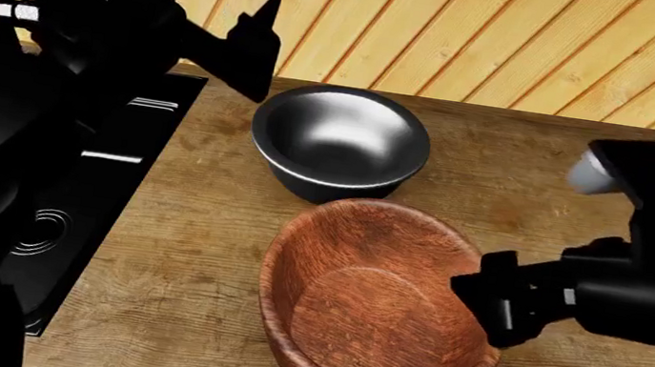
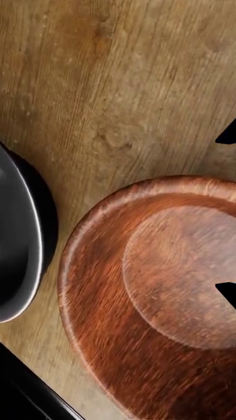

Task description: Stack the bowls in the sink.

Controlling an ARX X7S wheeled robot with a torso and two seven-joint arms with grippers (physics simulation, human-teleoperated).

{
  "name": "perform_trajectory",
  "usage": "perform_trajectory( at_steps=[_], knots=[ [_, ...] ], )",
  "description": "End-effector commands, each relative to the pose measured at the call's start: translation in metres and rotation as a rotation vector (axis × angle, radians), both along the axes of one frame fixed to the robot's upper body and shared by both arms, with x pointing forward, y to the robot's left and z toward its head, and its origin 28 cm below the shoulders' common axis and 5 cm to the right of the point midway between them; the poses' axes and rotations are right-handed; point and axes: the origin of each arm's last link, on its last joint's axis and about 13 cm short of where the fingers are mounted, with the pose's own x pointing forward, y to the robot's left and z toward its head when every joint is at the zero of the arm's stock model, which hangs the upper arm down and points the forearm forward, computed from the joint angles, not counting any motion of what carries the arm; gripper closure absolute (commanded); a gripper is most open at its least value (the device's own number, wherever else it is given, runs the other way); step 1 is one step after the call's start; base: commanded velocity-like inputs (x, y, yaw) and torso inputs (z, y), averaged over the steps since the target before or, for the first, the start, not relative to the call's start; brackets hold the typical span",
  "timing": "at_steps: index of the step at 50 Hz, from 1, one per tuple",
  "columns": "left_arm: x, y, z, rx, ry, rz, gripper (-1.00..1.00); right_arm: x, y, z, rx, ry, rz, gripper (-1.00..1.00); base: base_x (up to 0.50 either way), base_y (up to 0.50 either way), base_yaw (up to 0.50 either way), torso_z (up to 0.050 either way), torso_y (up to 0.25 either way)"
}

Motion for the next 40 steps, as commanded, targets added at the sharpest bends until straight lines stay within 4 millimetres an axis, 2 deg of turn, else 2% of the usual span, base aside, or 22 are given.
perform_trajectory(
  at_steps=[1,19,26,27,34,37,40],
  knots=[
    [-0.002,0.001,-0.003,0.0,0.004,-0.002,-1.0,0.019,0.002,-0.011,-0.027,0.06,-0.025,-1.0,0.0,0.0,0.0,0.0,0.0],
    [0.0,0.0,-0.006,-0.001,0.01,-0.007,-1.0,0.049,0.01,-0.042,-0.089,0.106,-0.032,-1.0,0.0,0.0,0.0,0.0,0.0],
    [0.001,0.0,-0.008,0.0,0.016,-0.004,-1.0,0.053,0.014,-0.044,-0.092,0.064,-0.038,-1.0,0.0,0.0,0.0,0.0,0.0],
    [0.0,0.0,-0.008,0.0,0.016,-0.005,-1.0,0.053,0.014,-0.044,-0.089,0.059,-0.039,1.0,0.0,0.0,0.0,0.0,0.0],
    [-0.001,-0.002,-0.011,0.001,0.021,-0.011,-1.0,0.046,0.015,-0.039,-0.085,0.01,-0.029,1.0,0.0,0.0,0.0,0.0,0.0],
    [0.0,-0.003,-0.015,0.004,0.03,-0.014,-1.0,0.045,0.018,-0.018,-0.04,-0.065,-0.006,1.0,0.0,0.0,0.0,0.0,0.0],
    [0.002,-0.004,-0.017,0.005,0.038,-0.016,-1.0,0.041,0.02,-0.008,-0.029,-0.103,0.016,1.0,0.0,0.0,0.0,0.0,0.0]
  ],
)
